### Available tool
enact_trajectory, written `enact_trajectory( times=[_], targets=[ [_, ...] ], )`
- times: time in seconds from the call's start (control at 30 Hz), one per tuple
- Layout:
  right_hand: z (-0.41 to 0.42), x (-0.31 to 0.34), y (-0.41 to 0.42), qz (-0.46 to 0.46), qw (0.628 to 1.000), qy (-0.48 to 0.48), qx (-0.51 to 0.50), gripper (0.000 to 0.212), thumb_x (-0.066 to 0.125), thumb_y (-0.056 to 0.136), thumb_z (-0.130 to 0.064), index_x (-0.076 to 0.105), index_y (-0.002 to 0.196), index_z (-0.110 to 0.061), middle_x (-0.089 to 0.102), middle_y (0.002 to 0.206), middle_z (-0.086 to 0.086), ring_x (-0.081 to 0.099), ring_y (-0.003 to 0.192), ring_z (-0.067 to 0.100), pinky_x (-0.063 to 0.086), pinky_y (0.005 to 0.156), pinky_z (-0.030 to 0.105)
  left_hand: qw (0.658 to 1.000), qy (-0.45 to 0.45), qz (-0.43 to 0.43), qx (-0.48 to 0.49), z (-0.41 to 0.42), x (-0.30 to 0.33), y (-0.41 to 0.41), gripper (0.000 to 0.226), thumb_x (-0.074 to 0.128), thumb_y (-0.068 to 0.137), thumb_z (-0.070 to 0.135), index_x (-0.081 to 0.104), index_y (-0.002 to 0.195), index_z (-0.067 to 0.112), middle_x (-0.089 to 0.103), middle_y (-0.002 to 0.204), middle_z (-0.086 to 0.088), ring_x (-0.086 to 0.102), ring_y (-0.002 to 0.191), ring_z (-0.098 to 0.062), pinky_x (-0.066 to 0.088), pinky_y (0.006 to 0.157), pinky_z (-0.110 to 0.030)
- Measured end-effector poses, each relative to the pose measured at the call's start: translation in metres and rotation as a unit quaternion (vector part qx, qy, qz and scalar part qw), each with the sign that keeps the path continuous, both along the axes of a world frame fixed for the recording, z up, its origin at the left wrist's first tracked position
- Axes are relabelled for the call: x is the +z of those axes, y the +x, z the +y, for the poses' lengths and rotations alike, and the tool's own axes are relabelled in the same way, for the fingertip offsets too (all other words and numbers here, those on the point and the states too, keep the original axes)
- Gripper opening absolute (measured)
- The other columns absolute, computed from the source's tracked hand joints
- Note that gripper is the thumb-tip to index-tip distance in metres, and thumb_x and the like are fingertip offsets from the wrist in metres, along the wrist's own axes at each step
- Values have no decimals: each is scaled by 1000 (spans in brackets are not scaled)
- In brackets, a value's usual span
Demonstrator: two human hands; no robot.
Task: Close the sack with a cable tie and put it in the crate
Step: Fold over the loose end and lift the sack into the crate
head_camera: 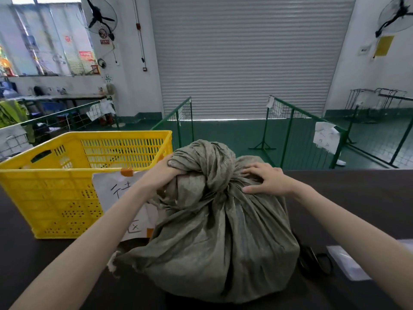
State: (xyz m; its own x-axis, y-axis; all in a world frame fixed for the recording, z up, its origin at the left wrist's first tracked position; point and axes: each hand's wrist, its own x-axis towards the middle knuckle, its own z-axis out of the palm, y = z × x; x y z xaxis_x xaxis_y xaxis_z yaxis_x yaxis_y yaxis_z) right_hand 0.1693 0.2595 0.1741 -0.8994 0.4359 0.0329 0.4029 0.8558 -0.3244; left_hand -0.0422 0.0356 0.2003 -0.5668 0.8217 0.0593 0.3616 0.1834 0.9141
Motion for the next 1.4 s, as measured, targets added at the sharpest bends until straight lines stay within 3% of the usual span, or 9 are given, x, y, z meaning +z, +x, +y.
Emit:
enact_trajectory(
  times=[0.17,0.33,0.53,0.63,0.73,0.9,1.1,1.23,1.4],
  targets=[
    [-5,-4,-1,26,1000,12,3,53,58,80,-62,49,123,-32,46,131,-10,36,124,11,24,101,40,979,-179,95,-30,-12,21,-8,28,72,80,28,70,107,22,71,107,0,65,100,-18,51,94,-39],
    [-8,-6,-5,44,999,26,-3,42,58,82,-57,51,111,-28,49,114,-12,40,112,10,31,97,41,930,-332,139,-78,-19,44,-18,71,81,52,55,65,113,22,72,107,-1,70,95,-21,55,89,-43],
    [-3,-14,-6,72,996,49,-32,33,54,86,-53,52,103,-25,48,102,-10,43,103,13,36,87,39,931,-306,137,-146,-19,12,11,54,74,77,44,54,126,32,61,118,11,57,115,-14,43,99,-29],
    [-3,-19,-4,104,992,52,-37,25,54,87,-49,50,95,-26,49,101,-8,42,101,14,36,87,40,929,-249,247,-118,-15,-26,29,89,76,67,57,37,139,22,45,132,-1,41,128,-21,31,111,-35],
    [-8,-21,-4,124,989,60,-51,18,54,89,-42,47,91,-25,48,102,-5,39,100,15,34,87,41,956,-156,197,-149,-9,-58,40,103,78,64,54,26,146,22,38,145,6,36,134,-10,25,117,-35],
    [-17,-19,-6,125,988,57,-70,17,52,90,-35,43,85,-21,48,95,-3,37,96,15,31,86,44,939,-225,219,-141,7,-64,42,116,79,64,52,6,151,27,41,144,9,44,129,-12,30,111,-27],
    [-23,-3,-3,125,989,-17,-78,29,52,89,-28,31,68,-26,42,76,-12,38,94,18,27,90,49,903,-305,286,-97,39,-66,44,118,72,53,70,21,150,28,16,156,-3,24,143,-29,25,116,-46],
    [-27,1,3,160,983,-31,-85,21,53,89,-24,38,75,-18,43,74,-8,41,86,19,28,84,46,923,-245,295,22,42,-67,45,65,65,69,51,54,125,20,60,130,-11,55,120,-35,47,94,-40],
    [-21,16,12,257,961,-49,-84,21,54,88,-21,38,74,-16,51,77,1,49,81,25,30,76,40,925,-150,341,68,46,-32,45,39,56,81,34,59,119,26,64,125,-10,59,114,-37,49,90,-43]
  ],
)
